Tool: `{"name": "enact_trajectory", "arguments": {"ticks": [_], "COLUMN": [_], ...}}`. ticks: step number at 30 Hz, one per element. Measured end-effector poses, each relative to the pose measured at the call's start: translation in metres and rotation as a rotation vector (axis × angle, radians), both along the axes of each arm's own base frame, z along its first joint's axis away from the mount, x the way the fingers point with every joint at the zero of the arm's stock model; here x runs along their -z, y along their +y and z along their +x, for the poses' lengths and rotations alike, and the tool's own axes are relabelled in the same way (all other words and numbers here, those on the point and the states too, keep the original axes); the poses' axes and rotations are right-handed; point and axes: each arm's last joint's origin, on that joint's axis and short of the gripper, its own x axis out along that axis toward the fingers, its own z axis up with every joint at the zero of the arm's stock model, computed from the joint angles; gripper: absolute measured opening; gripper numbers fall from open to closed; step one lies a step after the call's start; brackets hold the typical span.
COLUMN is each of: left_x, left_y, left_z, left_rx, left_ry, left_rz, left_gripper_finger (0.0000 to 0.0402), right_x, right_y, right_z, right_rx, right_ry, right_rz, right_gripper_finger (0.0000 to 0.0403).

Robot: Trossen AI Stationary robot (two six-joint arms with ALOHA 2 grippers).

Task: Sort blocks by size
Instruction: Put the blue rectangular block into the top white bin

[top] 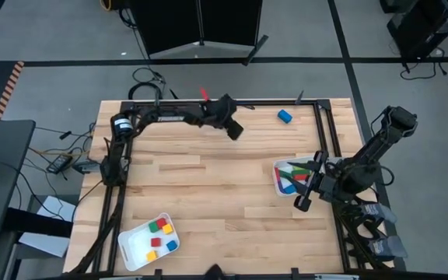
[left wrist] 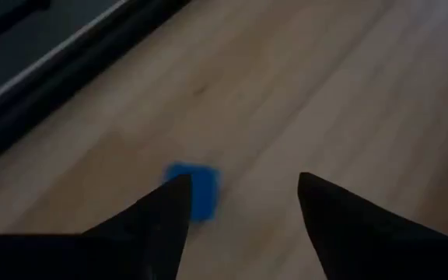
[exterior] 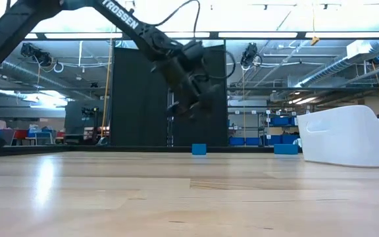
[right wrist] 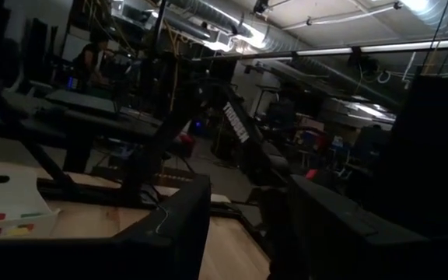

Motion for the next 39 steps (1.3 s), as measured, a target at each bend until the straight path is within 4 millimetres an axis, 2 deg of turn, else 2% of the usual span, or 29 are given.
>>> {"name": "enact_trajectory", "arguments": {"ticks": [6, 10, 12, 15, 18, 22, 25, 27, 30, 32, 34, 37, 39], "left_x": [-0.002, -0.003, -0.006, -0.022, -0.045, -0.066, -0.076, -0.080, -0.082, -0.082, -0.081, -0.076, -0.073], "left_y": [0.025, 0.027, 0.027, 0.021, 0.013, 0.010, 0.011, 0.010, 0.008, 0.009, 0.010, 0.013, 0.015], "left_z": [-0.013, -0.014, -0.013, -0.011, -0.012, -0.019, -0.026, -0.029, -0.029, -0.030, -0.033, -0.038, -0.040], "left_rx": [0.006, 0.018, 0.024, 0.059, 0.089, 0.091, 0.080, 0.086, 0.095, 0.094, 0.088, 0.076, 0.070], "left_ry": [0.037, 0.035, 0.017, -0.047, -0.110, -0.151, -0.151, -0.151, -0.154, -0.151, -0.129, -0.083, -0.074], "left_rz": [-0.008, 0.002, 0.008, 0.039, 0.085, 0.109, 0.115, 0.123, 0.126, 0.125, 0.114, 0.089, 0.084], "left_gripper_finger": [0.0284, 0.0302, 0.0305, 0.0301, 0.0291, 0.0277, 0.0272, 0.0270, 0.0269, 0.0269, 0.0269, 0.0269, 0.0269], "right_x": [0.001, 0.002, 0.005, 0.013, 0.016, 0.019, 0.034, 0.049, 0.072, 0.070, 0.062, 0.054, 0.052], "right_y": [0.000, -0.005, -0.012, -0.026, -0.038, -0.053, -0.064, -0.078, -0.100, -0.118, -0.146, -0.193, -0.219], "right_z": [0.002, 0.004, 0.008, 0.016, 0.022, 0.032, 0.046, 0.059, 0.072, 0.080, 0.085, 0.083, 0.077], "right_rx": [0.009, 0.058, 0.158, 0.374, 0.459, 0.466, 0.291, 0.220, 0.290, 0.365, 0.447, 0.500, 0.558], "right_ry": [0.005, 0.007, 0.020, 0.054, 0.037, 0.004, 0.023, 0.087, 0.198, 0.227, 0.295, 0.455, 0.541], "right_rz": [-0.005, 0.041, 0.105, 0.187, 0.227, 0.247, 0.306, 0.408, 0.431, 0.428, 0.486, 0.658, 0.687], "right_gripper_finger": [0.0183, 0.0184, 0.0184, 0.0181, 0.0181, 0.0179, 0.0176, 0.0174, 0.0176, 0.0178, 0.0178, 0.0178, 0.0183]}}
